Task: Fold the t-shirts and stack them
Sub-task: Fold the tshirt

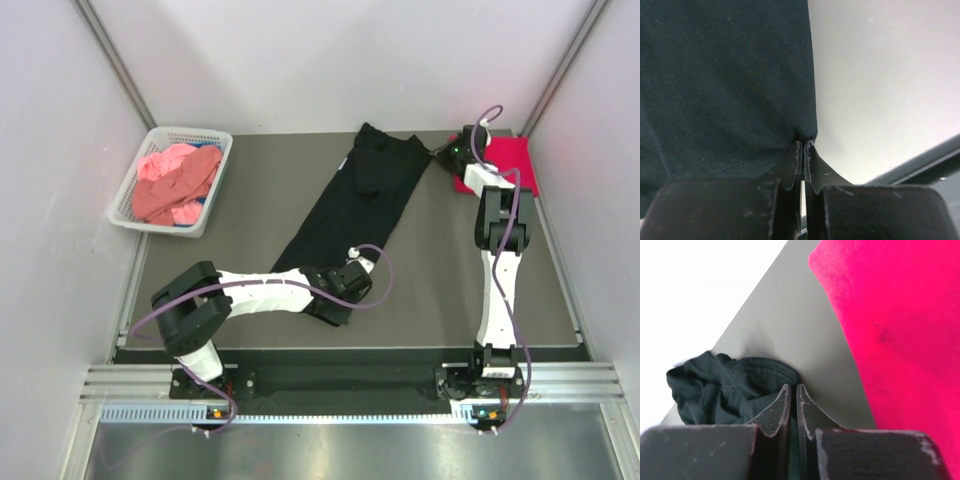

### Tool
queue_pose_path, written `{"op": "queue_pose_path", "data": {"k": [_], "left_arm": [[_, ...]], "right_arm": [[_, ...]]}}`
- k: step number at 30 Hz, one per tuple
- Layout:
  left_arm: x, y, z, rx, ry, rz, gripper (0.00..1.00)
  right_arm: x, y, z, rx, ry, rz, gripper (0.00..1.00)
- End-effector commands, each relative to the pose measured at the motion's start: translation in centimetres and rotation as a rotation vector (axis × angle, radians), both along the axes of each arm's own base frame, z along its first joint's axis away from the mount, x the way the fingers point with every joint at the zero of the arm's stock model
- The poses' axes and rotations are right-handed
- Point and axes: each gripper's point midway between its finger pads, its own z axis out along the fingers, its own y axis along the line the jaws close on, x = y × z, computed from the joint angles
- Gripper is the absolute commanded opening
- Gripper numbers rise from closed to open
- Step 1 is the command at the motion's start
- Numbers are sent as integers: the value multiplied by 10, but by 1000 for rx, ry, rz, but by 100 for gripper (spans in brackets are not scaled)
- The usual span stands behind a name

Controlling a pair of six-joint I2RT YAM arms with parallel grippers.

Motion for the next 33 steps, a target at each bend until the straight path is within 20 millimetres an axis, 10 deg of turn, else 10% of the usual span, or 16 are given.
{"op": "queue_pose_path", "data": {"k": [1,18,26,33], "left_arm": [[-31,-22,-2,-87,102,-47,0],[-50,-77,0,-236,205,-93,0],[-30,-124,23,-295,183,-104,32],[-7,-145,61,-306,145,-124,36]], "right_arm": [[11,-12,11,-13,-35,-16,0],[37,-33,44,-58,-136,-26,0],[52,-35,45,-81,-190,-12,1],[53,-29,64,-167,-228,56,31]]}}
